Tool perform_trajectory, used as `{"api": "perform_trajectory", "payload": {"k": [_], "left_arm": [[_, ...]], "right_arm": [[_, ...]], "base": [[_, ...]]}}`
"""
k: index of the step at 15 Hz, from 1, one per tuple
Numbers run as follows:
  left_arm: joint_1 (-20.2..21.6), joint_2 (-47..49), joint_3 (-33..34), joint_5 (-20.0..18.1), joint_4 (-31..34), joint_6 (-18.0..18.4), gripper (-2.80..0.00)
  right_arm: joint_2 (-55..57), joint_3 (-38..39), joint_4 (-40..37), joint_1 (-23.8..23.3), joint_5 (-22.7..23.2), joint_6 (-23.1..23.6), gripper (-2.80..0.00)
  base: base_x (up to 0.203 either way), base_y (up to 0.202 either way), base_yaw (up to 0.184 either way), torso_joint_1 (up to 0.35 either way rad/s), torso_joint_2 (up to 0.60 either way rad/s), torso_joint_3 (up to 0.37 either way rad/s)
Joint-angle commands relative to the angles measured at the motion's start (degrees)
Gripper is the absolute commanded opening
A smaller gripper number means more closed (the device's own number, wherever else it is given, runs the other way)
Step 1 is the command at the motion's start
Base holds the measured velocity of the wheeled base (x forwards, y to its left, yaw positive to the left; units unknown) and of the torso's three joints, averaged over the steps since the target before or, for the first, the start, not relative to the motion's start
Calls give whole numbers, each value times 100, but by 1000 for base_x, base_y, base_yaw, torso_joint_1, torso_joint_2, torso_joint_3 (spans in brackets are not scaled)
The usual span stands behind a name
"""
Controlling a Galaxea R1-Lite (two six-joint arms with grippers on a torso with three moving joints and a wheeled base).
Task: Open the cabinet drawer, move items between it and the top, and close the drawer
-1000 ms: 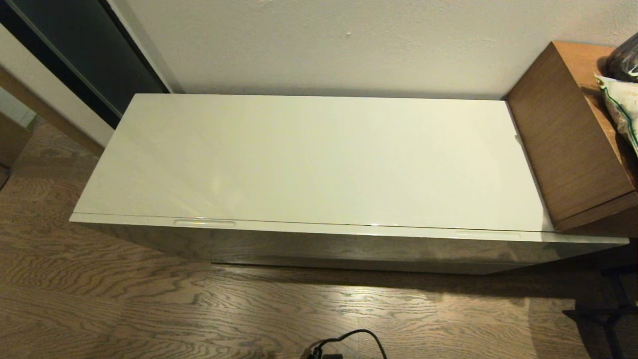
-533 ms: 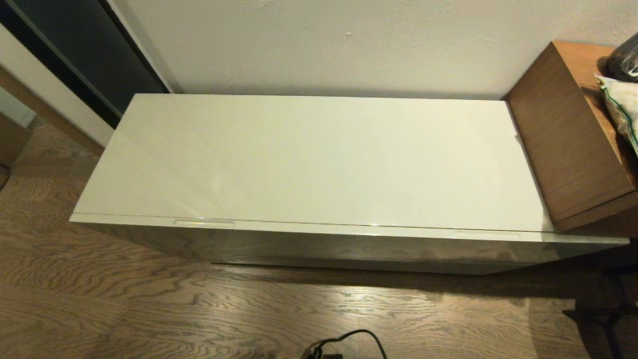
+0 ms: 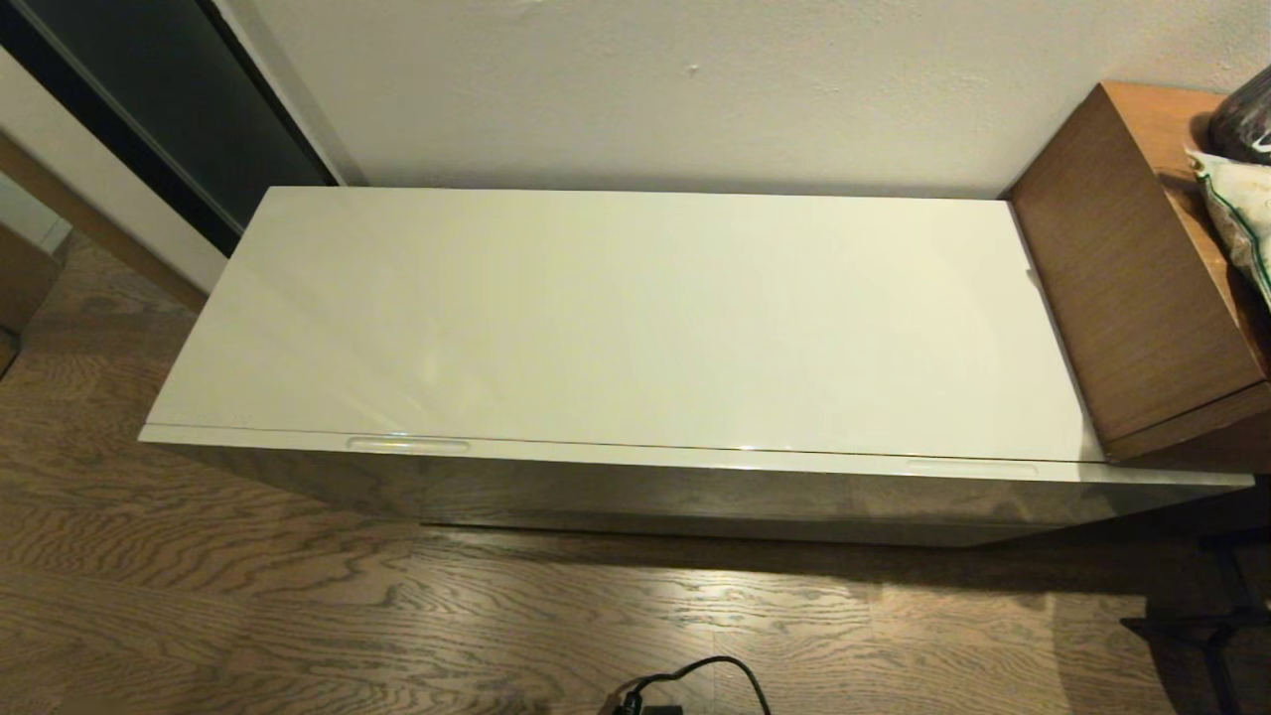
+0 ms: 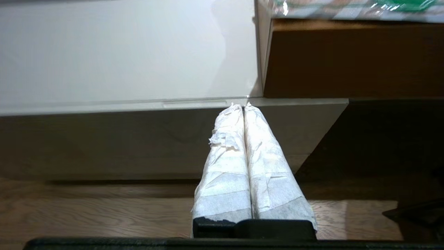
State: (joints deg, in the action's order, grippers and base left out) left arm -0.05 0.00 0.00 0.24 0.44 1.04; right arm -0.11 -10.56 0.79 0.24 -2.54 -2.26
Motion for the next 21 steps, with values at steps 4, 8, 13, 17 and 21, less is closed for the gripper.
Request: {"api": "perform_trajectory", "payload": {"k": [4,8,13,17,21], "left_arm": [[4,8,0,2,0,2,-280],[-4,0,0,2,0,2,-280],[0,0,0,2,0,2,-280],[-4,0,0,2,0,2,-280],[-1,7,0,2,0,2,-280]], "right_arm": [[2,1055,319,2,193,391,-280],[11,1048,-43,2,262,445,-280],[11,1056,-43,2,245,402,-280],[11,1056,-43,2,245,393,-280],[11,1055,-47,2,245,400,-280]], "base": [[0,0,0,0,0,0],[0,0,0,0,0,0],[0,0,0,0,0,0],[0,0,0,0,0,0],[0,0,0,0,0,0]]}}
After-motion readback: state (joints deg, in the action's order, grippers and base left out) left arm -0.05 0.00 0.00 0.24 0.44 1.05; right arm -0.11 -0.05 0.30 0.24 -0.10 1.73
